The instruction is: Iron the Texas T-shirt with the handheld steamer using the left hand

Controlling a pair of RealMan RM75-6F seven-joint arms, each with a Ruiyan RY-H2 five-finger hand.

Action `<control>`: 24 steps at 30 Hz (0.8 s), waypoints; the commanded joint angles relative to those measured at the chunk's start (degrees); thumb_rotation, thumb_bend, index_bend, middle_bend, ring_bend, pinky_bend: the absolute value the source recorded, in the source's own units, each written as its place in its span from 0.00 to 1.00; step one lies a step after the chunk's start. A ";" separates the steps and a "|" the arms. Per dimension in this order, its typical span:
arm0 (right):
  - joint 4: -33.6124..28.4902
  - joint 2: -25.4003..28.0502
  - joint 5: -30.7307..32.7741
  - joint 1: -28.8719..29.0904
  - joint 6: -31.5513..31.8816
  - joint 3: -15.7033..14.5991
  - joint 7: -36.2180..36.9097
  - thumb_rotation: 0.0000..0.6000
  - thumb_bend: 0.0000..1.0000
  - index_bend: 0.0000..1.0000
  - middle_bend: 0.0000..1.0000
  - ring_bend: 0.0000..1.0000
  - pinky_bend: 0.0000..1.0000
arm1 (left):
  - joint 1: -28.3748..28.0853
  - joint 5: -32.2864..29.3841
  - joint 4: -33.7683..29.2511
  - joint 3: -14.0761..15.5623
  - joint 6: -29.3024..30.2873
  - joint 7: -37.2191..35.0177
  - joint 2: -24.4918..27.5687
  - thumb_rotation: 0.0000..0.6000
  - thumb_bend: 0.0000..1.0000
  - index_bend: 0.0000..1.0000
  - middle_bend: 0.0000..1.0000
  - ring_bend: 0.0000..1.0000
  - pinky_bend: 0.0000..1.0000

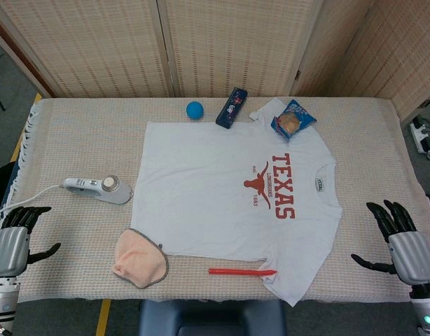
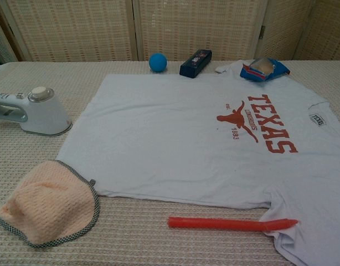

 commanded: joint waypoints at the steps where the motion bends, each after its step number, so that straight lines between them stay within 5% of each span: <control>1: -0.12 -0.01 -0.13 -0.09 -0.04 0.07 -0.01 0.66 0.06 0.01 0.11 0.01 0.05 | -0.11 -0.06 0.09 -0.13 -0.13 -0.05 -0.12 1.00 0.01 0.29 0.32 0.22 0.19; 13: -1.08 0.79 -1.33 -0.03 0.29 0.72 -0.19 0.66 0.06 0.00 0.11 0.01 0.05 | -4.85 0.02 0.41 -3.18 -4.00 2.03 -0.27 1.00 0.01 0.29 0.32 0.22 0.20; 24: -1.42 1.84 -1.72 -0.05 0.10 0.99 0.32 0.66 0.06 0.00 0.11 0.01 0.05 | -17.34 -10.58 7.59 -9.45 -20.48 8.14 -4.72 1.00 0.03 0.24 0.23 0.15 0.20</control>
